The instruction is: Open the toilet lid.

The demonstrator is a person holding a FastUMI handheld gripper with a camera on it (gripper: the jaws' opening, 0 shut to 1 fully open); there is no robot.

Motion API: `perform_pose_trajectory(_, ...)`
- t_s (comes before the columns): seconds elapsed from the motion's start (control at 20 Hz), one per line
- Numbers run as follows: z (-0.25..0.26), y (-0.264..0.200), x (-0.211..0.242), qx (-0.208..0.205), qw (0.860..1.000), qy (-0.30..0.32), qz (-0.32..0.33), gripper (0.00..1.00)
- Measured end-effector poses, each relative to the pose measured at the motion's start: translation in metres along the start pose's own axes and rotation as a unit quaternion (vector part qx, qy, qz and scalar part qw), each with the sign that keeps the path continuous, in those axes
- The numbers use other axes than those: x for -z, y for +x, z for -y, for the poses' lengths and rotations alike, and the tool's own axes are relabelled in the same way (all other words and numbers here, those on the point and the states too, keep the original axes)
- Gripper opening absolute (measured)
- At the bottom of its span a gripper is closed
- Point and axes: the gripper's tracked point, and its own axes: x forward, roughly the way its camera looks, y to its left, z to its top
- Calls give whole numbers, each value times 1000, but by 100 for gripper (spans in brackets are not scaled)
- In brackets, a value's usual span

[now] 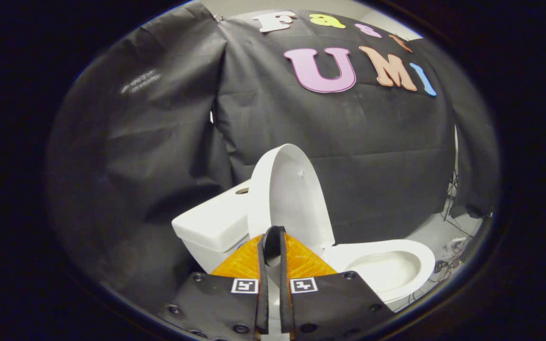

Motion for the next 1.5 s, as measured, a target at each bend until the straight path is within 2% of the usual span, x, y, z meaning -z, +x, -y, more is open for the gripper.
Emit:
perform_pose_trajectory(0.1,-10,1,7,-20,1000,5,-11,10)
perform_pose_trajectory(0.2,-14,1,7,-31,999,5,-8,20)
perform_pose_trajectory(0.3,-16,5,9,-34,999,9,-15,20)
perform_pose_trajectory(0.6,-36,5,31,-81,995,14,-49,63)
perform_pose_trajectory(0.85,-40,2,30,-94,994,-10,-53,99)
perform_pose_trajectory(1.2,-40,-28,25,-110,993,-7,-42,99)
perform_pose_trajectory(1.5,-20,-55,13,-101,995,-3,-20,99)
